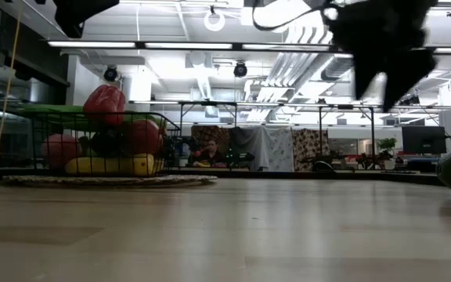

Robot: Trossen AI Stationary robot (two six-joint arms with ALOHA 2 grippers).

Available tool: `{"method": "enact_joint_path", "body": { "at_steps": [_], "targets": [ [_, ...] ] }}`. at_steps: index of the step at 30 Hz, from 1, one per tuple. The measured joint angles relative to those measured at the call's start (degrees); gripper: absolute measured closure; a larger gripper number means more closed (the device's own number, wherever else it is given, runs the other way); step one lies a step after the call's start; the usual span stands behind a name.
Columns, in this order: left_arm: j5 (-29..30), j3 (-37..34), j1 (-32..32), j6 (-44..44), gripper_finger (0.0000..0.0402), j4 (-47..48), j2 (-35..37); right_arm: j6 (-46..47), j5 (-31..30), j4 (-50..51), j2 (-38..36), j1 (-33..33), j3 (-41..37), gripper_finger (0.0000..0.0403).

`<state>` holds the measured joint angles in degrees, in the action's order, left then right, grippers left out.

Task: Build produce basket
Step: Put the green lime into the black wire basket

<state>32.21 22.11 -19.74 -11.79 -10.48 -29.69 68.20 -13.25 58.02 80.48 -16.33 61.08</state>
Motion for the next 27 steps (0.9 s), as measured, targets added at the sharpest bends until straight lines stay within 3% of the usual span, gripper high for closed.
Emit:
{"method": "enact_joint_path", "body": {
  "at_steps": [4, 12, 20, 27],
  "targets": [
    [-0.02, 0.0, -0.74, 0.0, 0.0076, 0.0, 0.0, 2.56, 6.17, 9.59, 2.04, -3.26, 1.81, 0.0041],
    [-0.03, 0.0, -2.14, 0.0, 0.0076, 0.08, 0.0, 6.59, 13.3, 10.69, 2.52, -6.23, -5.44, 0.0041],
    [-0.04, 0.0, -2.13, 0.0, 0.0076, 0.0, 0.0, 6.36, 10.26, 9.86, 2.52, -6.19, -11.97, 0.0041],
    [-0.04, 0.0, -2.13, 0.0, 0.0076, 0.0, 0.0, 4.88, 9.94, -0.26, 2.52, -6.19, -17.78, 0.0041]
  ]
}}
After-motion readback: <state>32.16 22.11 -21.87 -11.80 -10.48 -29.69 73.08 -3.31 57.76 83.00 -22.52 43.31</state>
